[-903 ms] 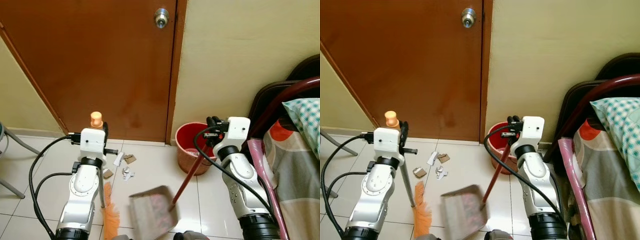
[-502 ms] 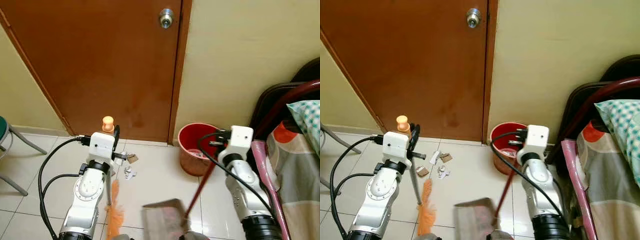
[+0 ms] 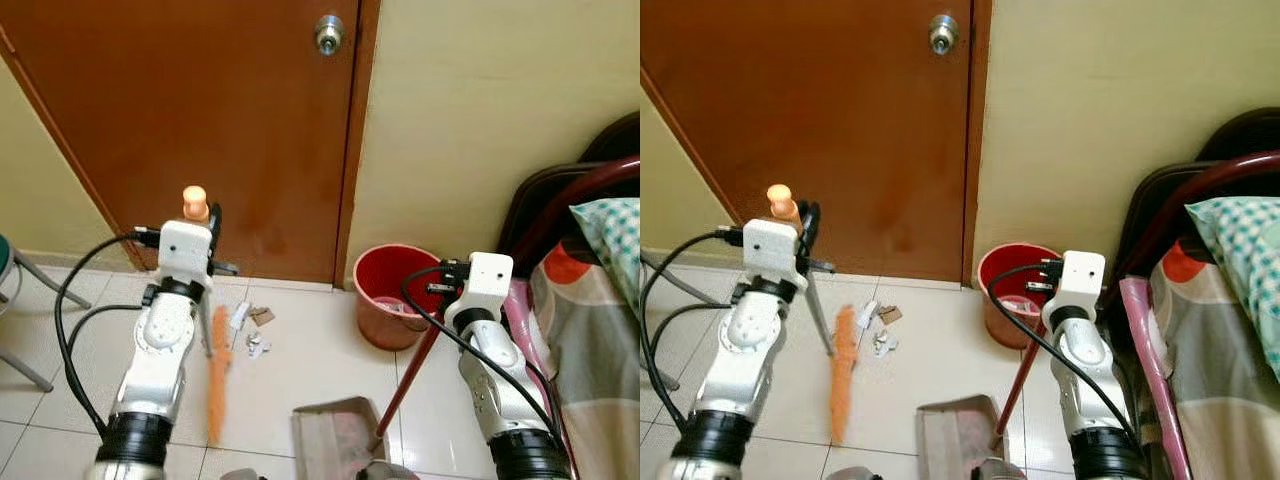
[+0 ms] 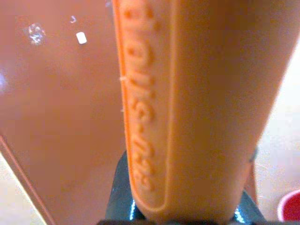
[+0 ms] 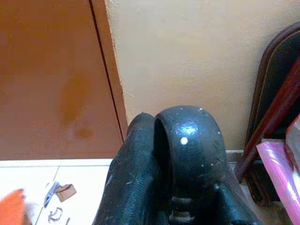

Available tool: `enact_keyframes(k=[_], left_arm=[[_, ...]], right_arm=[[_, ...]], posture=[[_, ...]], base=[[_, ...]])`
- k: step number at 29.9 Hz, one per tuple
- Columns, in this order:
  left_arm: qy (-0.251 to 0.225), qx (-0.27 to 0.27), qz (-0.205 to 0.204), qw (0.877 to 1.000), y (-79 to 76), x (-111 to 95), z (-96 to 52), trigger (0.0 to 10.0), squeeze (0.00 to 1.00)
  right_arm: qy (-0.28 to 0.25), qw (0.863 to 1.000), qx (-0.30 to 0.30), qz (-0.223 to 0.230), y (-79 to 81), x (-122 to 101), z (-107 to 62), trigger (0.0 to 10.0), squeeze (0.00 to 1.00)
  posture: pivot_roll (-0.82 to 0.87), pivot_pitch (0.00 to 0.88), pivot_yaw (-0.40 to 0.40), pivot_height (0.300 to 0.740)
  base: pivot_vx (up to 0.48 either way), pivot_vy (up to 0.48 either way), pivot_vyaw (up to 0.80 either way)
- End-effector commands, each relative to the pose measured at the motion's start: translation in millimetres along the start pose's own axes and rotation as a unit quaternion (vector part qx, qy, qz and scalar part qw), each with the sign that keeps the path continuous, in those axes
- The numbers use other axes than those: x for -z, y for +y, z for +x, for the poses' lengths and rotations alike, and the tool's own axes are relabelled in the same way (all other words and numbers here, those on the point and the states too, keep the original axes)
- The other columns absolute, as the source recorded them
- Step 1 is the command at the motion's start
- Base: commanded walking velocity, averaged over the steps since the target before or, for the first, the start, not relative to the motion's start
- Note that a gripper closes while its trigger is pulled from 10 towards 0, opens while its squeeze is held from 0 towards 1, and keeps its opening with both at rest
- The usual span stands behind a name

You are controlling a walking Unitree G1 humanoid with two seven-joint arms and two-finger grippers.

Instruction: Sweep floor

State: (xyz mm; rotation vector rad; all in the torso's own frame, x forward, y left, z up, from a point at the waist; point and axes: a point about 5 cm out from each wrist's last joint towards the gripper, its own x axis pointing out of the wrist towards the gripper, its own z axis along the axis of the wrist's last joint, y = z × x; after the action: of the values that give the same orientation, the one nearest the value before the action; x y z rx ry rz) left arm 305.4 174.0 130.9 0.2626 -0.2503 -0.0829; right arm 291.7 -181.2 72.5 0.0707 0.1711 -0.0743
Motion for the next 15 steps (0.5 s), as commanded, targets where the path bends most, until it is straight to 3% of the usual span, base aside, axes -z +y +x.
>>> enact_keyframes(k=[1, 6, 15], left_arm=[[-0.013, -0.001, 0.005, 1.000, 4.7, -4.2, 8.9, 10.0, 0.00], [-0.011, 0.037, 0.000, 0.999, -4.6, -4.3, 28.2, 10.0, 0.00], [-0.026, 0.086, -0.013, 0.996, -24.3, -3.9, 37.2, 10.0, 0.00]], right_arm=[[-0.022, 1.000, -0.001, -0.002, 0.7, -12.0, 2.0, 10.0, 0.00], [-0.039, 0.999, -0.002, 0.003, 1.0, -20.8, 0.8, 10.0, 0.00], [-0.057, 0.998, 0.030, 0.014, -8.2, -32.7, -3.8, 10.0, 0.00]], posture=[[-0.05, 0.065, -0.010, 0.740], [-0.08, 0.079, -0.013, 0.740], [-0.12, 0.117, -0.015, 0.740]], base=[[0.000, 0.000, 0.00], [0.000, 0.000, 0.00], [0.000, 0.000, 0.00]])
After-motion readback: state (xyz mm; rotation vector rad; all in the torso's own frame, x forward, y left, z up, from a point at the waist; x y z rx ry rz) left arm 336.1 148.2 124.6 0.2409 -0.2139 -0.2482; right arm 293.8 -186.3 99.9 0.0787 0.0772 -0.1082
